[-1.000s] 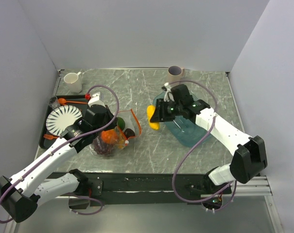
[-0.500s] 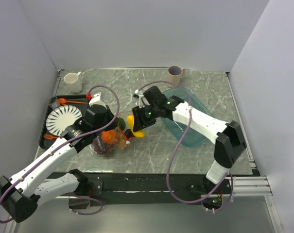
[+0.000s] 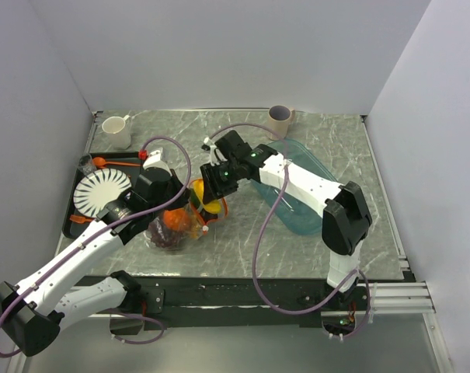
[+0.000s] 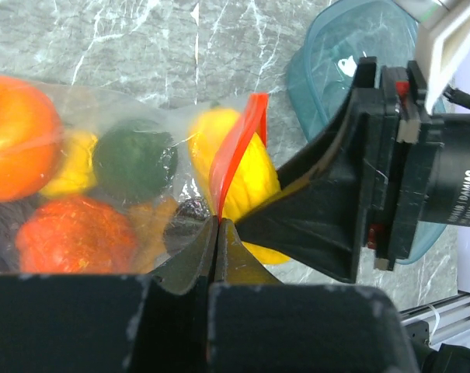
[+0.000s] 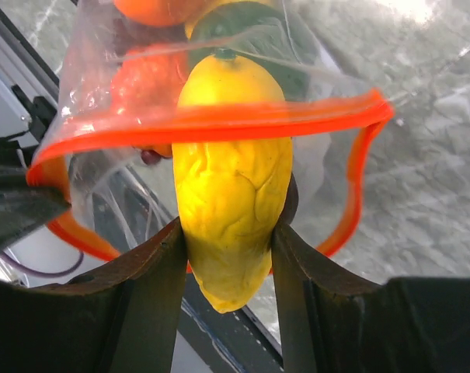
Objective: Place the food in the zip-top bag and seal the zipper
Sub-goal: Place the fake fruit in the zipper food storage bag, then adjust the zipper food storage bag at the center of the board.
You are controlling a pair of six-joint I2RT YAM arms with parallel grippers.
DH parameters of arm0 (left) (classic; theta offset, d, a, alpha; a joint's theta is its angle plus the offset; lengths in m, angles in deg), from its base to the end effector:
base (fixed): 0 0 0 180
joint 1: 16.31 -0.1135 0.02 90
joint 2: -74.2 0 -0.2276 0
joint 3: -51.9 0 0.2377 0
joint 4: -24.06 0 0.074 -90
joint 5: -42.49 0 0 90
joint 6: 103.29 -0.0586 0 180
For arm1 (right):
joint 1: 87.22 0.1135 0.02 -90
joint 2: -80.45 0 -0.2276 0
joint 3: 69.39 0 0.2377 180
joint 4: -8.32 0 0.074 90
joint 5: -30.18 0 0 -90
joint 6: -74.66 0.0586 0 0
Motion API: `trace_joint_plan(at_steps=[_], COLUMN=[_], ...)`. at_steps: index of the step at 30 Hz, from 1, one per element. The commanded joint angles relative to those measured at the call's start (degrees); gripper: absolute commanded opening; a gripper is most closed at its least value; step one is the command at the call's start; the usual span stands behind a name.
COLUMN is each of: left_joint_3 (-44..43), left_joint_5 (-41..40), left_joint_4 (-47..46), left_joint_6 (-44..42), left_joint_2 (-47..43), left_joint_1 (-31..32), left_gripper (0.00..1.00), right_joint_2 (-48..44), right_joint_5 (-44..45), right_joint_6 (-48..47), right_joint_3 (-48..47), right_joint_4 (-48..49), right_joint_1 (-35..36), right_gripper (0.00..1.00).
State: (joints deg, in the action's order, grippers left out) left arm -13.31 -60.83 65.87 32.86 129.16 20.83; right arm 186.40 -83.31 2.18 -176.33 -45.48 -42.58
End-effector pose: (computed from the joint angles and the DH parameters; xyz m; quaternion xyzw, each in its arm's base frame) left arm 0.1954 -0.1310 0.2736 -0.1245 0.8597 -0.2466 0.4296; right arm 0.2664 0.2959 0.2347 -0.2807 0.8869 0.3264 0.1678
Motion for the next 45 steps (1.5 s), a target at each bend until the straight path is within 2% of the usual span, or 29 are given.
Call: trace_joint_plan(at_steps=[1,6,12,15,16,17,20,23,25,29,31,34,38,45], left_joint_3=[-0.7,-0.8,-0.7,-0.7,-0.7,-0.8,-1.3,-1.4,-1.3,-1.3,-1.6,-1.4,-0.6,-0.5], left_joint_5=[0.4,-1.2,-4.9,-6.1,-7.0,-7.6,-10.2,-12.1,-12.4,-13.0,-13.3,-13.1,-12.1,-11.2], left_joint_4=[-2.8,-1.7,-0.9,-0.8,-0.4,0.0,1.9,2.5,2.4,2.3,2.9,2.9,1.5,1.2], left_joint_6=[-0.8,-0.6,1.3,1.7,2.0,2.2,3.4,4.3,4.6,4.7,4.9,4.9,4.9,4.7], left_joint_2=[-1.7,-2.7,-4.2,-5.3,-5.5,-5.7,-6.1,-6.9,-7.4,-7.8,-7.8,-7.9,-8.2,-7.7], left_joint_1=[-0.2,-0.2,-0.2,-0.2,-0.2,-0.2,-0.2,-0.2,-0.2,-0.2,-0.2,-0.2,-0.2,-0.2], left_gripper=[0.01,0.01,0.01,0.01,0.01,0.01,0.01,0.01,0.01,0.01,0.01,0.01,0.01,0.01], right_joint_2=[1.0,2.4,2.0,2.0,1.5,0.9,-1.8,-4.3,-6.4,-10.2,-13.3,-15.6,-14.7,-12.2], right_joint_5=[-2.1,-4.6,-6.2,-5.3,-5.6,-5.6,-4.4,0.0,2.4,9.1,15.7,19.1,16.2,10.0], right_joint_6=[2.4,3.0,5.8,7.2,7.0,6.7,6.1,5.8,5.2,4.9,5.9,8.2,9.7,11.3], right_joint_3=[-2.3,-3.5,-1.2,-0.3,-0.1,0.2,1.3,-0.1,-1.1,-1.5,0.6,4.8,9.2,14.5], right_joint_4=[1.9,2.5,7.6,8.9,9.3,10.0,10.4,7.2,6.0,2.9,2.7,1.8,1.3,5.9], right_joint_1=[1.1,2.6,6.1,6.7,6.7,6.7,6.6,6.6,6.5,6.2,5.2,2.1,-1.8,-1.9], right_gripper=[0.00,0.02,0.09,0.20,0.33,0.41,0.57,0.63,0.72,0.74,0.75,0.76,0.72,0.68])
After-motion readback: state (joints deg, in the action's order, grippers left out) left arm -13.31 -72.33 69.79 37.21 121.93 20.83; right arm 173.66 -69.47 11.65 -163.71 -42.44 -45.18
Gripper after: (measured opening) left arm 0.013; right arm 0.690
